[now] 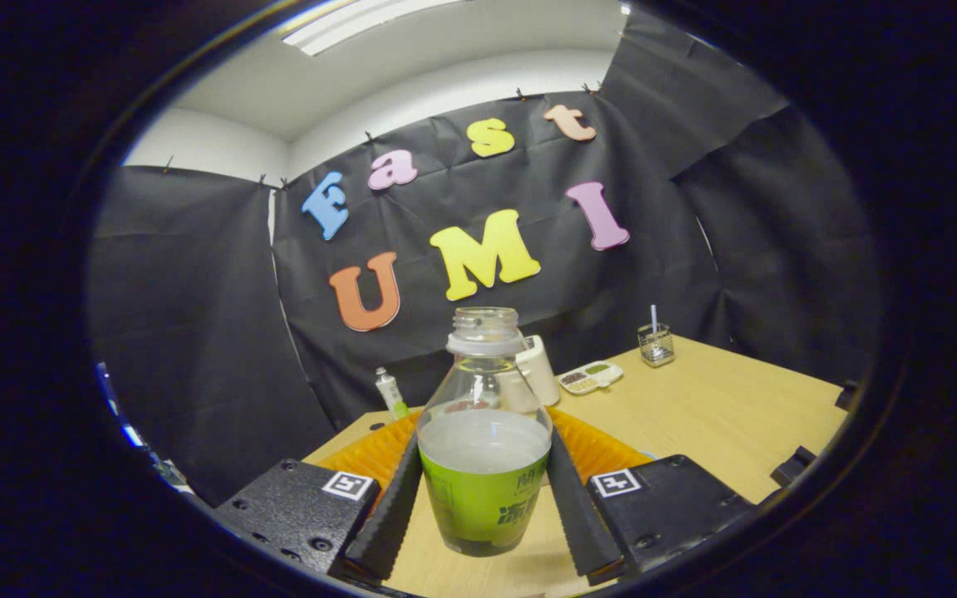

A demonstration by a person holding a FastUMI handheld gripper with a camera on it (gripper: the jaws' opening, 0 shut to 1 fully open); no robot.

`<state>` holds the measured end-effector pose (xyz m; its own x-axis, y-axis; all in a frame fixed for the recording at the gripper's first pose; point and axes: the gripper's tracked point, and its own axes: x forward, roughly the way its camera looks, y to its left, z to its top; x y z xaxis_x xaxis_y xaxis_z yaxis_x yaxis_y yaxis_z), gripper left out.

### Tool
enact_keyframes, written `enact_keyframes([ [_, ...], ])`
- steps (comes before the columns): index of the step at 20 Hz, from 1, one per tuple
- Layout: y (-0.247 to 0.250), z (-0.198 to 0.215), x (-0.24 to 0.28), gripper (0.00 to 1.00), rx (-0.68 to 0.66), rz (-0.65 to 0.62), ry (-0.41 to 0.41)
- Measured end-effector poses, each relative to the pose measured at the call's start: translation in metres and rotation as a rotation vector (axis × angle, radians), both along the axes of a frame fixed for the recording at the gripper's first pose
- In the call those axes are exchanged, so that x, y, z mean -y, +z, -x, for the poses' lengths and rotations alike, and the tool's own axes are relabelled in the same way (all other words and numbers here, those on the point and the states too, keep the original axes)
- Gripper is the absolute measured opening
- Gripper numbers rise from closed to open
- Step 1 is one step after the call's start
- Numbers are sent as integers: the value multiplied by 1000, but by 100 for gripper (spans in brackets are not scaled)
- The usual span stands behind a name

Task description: Take the bottle from table, then pour the juice into the cup, finally place the bottle on the coaster

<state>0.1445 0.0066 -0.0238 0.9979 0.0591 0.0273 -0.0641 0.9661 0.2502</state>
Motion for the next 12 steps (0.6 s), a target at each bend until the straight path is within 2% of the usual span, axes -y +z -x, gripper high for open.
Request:
enact_keyframes([
  [3,-5,-3,-1,82,14,74,32],
  [6,-20,-19,-1,82,6,157,15],
  [12,-36,-70,1,82,-44,151,-39],
])
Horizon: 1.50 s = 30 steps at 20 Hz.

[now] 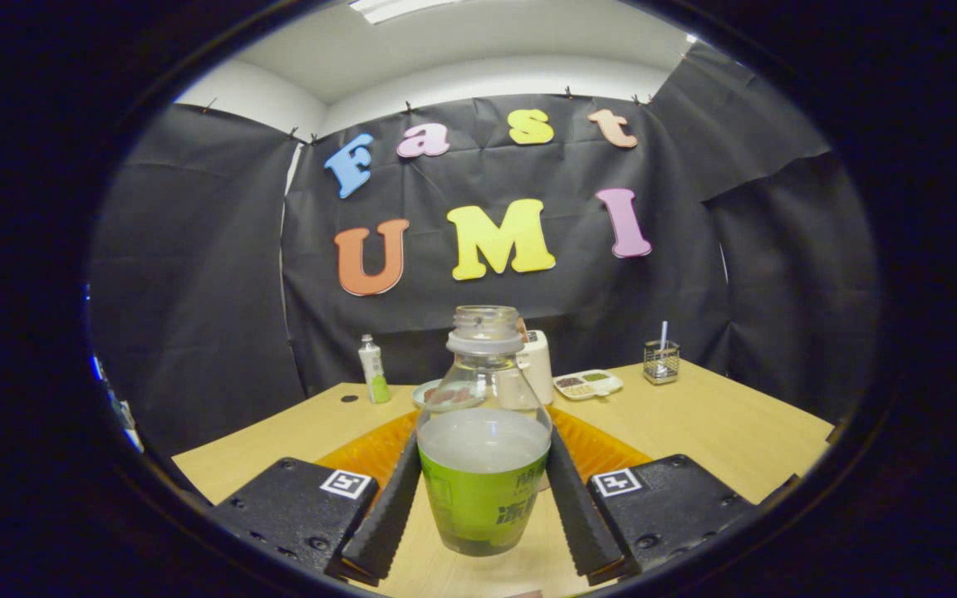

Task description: Take the bottle from table, then pour the juice into the cup, finally place the bottle on the coaster

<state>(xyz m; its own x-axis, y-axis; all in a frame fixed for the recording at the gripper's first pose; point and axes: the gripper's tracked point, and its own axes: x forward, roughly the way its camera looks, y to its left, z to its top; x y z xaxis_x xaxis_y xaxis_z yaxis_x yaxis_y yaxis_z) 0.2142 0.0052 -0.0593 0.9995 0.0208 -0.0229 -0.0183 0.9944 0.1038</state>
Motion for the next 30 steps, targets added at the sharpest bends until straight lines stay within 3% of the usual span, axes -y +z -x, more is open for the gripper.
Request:
enact_keyframes([
  [6,3,-60,20,82,-21,32,-63],
  [16,1,-135,27,83,-44,137,-55],
  [26,-27,-174,49,83,-16,73,-70],
  [30,-36,-177,37,83,-17,-4,-2],
])
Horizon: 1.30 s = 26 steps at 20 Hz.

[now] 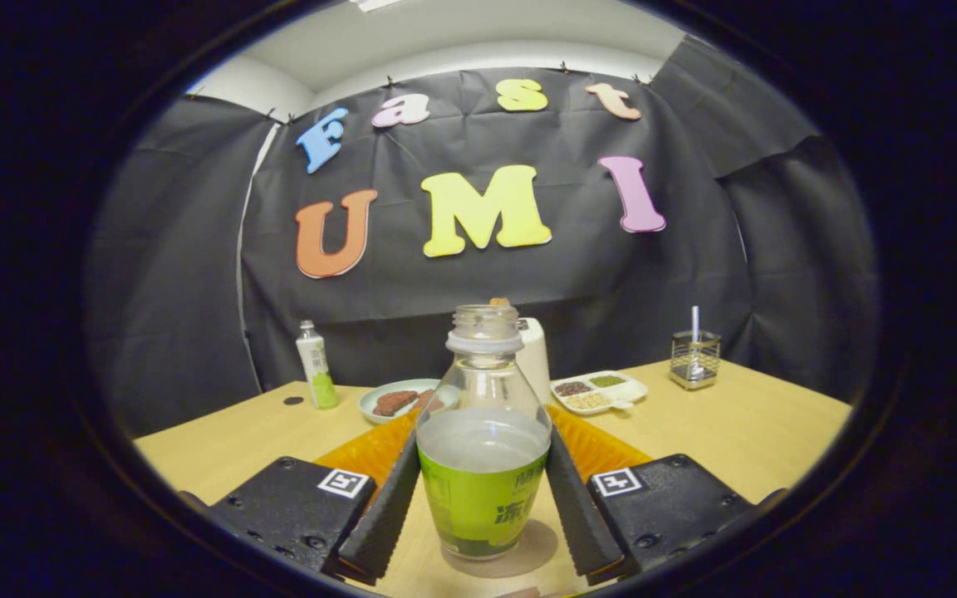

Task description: Take the bottle from table, then pour the juice into the cup, finally place the bottle on the coaster

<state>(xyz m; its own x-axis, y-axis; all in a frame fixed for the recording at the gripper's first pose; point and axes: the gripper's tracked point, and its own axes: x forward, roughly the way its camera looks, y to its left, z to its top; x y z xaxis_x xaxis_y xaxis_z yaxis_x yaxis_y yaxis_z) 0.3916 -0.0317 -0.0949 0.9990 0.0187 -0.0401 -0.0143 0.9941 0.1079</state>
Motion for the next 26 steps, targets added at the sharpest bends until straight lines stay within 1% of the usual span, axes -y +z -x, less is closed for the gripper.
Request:
enact_keyframes([
  [2,-9,0,3,83,-34,30,-12],
  [4,-8,0,2,84,-35,63,-16],
  [7,-9,2,6,84,-42,135,-52],
  [10,-9,4,4,84,-45,160,-56],
  [12,-8,7,6,85,-35,155,-66],
  [15,2,11,3,99,8,113,-47],
  [16,5,13,3,100,18,107,-47],
  [18,6,18,7,100,4,134,-69],
  [20,12,30,1,100,4,136,-50],
  [22,16,45,4,100,1,125,-58],
  [24,26,65,0,100,23,84,-48],
  [26,35,87,1,100,39,83,-69],
])
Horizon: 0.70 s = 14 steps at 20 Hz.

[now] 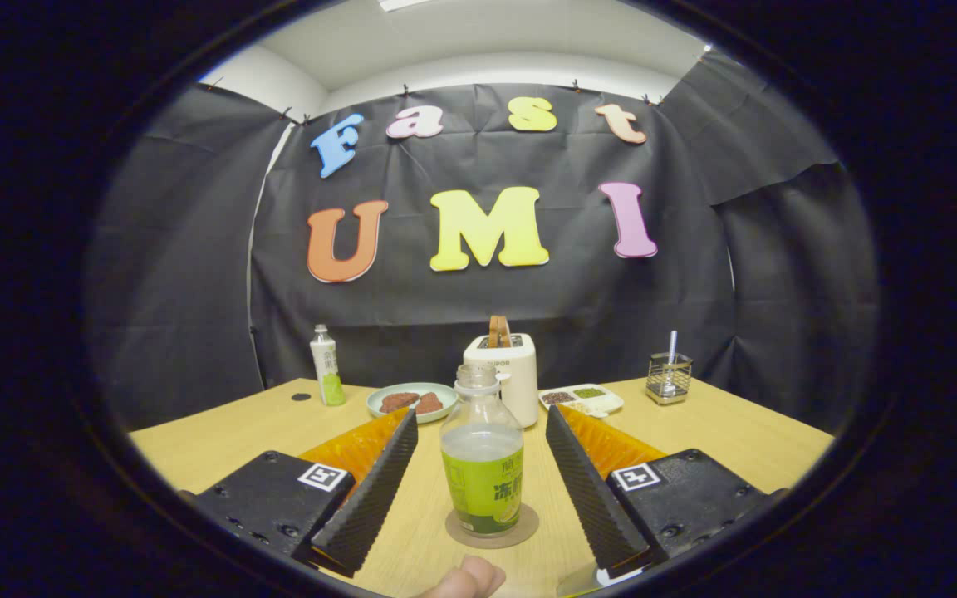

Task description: Take the bottle from table, then pour the juice into the cup, finally place the bottle on the coaster

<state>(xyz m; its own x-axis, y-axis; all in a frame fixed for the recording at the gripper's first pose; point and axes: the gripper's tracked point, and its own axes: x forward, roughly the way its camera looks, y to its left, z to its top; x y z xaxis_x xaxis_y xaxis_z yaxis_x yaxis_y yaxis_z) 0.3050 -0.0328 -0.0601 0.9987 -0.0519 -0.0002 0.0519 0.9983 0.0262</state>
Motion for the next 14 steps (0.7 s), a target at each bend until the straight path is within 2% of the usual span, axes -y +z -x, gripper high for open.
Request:
enact_keyframes([
  [7,31,88,-12,100,31,72,-27],
  [14,46,175,-15,100,43,81,-32],
])
